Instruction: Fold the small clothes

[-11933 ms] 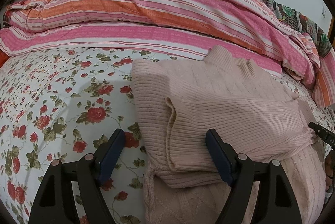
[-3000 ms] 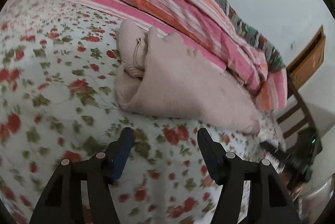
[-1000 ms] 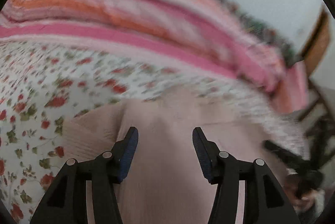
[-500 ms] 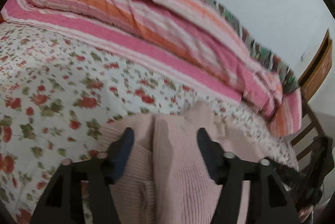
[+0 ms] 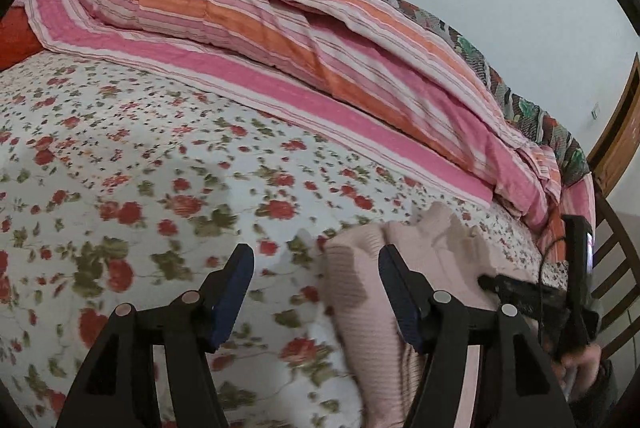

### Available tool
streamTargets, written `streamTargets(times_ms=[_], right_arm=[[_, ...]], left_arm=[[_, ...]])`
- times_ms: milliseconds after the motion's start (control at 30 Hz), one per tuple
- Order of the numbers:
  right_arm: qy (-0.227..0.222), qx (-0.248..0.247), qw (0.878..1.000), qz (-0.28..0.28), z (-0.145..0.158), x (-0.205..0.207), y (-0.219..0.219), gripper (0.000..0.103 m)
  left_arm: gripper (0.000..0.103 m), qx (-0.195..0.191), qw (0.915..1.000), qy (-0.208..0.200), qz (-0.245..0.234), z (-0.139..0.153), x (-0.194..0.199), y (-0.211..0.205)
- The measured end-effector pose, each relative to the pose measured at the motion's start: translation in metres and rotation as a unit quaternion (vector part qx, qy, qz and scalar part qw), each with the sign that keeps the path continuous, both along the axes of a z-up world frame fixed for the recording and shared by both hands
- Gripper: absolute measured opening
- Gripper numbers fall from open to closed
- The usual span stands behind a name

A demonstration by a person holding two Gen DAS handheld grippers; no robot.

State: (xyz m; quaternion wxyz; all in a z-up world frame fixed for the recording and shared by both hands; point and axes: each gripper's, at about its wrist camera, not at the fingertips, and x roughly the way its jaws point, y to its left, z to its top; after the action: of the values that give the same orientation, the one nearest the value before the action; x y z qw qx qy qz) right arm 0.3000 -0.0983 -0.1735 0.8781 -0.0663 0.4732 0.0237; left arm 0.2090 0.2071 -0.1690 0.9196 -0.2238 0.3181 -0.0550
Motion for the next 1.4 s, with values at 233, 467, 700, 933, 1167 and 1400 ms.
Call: streamTargets(times_ms=[233, 467, 700, 933, 1167, 1400], right_arm=[[-0.009, 0.016, 1.0, 0.003, -0.001, 0.003, -0.001, 0.04], [-0.007, 0.013, 1.0, 0.017, 0.011, -0.033, 0.007, 0.038], [-0.016, 0.012, 0.999, 0.03, 0.024, -0.076, 0.009, 0.037], [-0.032, -0.009, 0.998, 0.052, 0.021, -0.116, 0.009, 0.037], [-0.069, -0.02, 0.996, 0.062, 0.016, -0.159, 0.006, 0.037], [-0.076, -0.017, 0.995, 0.064, -0.003, -0.183, 0.002, 0.037]], left_arm=[[0.064, 0.016, 0.9998, 0.003, -0.007, -0.002, -0.002, -0.001], [0.067, 0.02, 0.9997, -0.008, -0.013, 0.003, -0.008, -0.004], [0.068, 0.014, 0.9998, -0.009, -0.009, 0.003, -0.012, -0.003], [0.068, 0.026, 0.9993, -0.015, -0.021, 0.001, -0.021, -0.008], [0.068, 0.004, 0.9996, -0.006, -0.026, -0.009, -0.024, -0.006], [0.066, 0.033, 0.9992, 0.009, -0.019, -0.019, -0.022, -0.018]])
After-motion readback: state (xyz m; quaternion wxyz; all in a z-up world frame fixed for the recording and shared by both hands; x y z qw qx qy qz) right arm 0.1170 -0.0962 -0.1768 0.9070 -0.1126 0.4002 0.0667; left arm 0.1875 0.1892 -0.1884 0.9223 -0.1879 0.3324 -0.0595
